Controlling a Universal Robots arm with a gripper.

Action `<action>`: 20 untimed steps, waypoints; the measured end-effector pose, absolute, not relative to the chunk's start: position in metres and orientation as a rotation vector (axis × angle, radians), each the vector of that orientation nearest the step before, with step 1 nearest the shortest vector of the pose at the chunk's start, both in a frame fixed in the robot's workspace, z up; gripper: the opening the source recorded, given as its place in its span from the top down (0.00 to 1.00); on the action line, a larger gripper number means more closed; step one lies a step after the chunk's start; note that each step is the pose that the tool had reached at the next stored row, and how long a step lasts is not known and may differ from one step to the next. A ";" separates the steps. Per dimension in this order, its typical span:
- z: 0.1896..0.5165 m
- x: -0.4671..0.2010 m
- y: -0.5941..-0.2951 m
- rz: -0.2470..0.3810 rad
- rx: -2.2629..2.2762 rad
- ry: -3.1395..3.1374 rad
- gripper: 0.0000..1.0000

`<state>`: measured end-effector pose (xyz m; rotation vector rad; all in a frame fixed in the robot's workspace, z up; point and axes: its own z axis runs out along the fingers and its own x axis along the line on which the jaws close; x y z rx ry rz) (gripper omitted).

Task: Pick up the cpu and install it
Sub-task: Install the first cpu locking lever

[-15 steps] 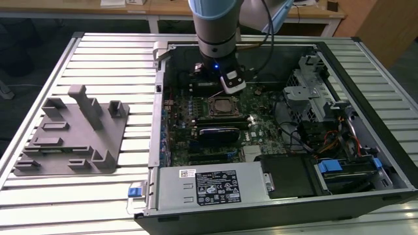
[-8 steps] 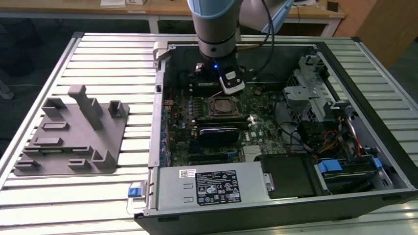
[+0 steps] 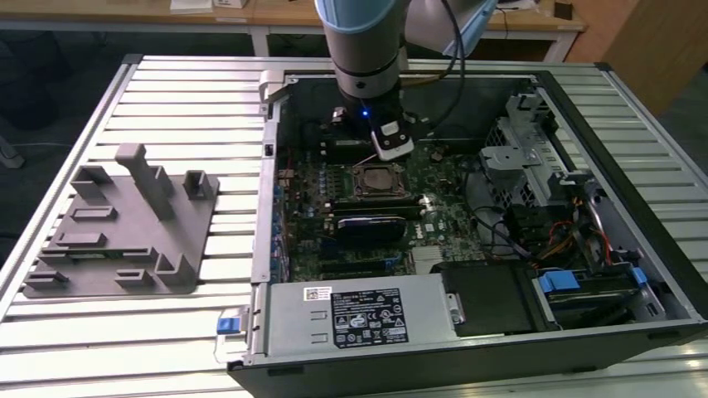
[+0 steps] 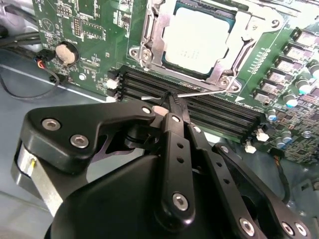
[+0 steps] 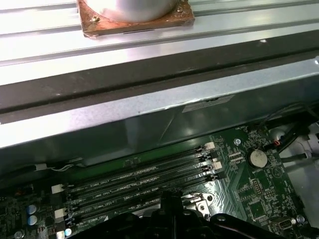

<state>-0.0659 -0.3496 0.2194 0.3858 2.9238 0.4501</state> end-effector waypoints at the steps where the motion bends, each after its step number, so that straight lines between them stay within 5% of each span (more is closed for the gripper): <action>1: 0.219 -0.066 -0.350 0.450 0.388 2.923 0.89; 20: 0.213 -0.066 -0.349 0.443 0.459 2.900 0.89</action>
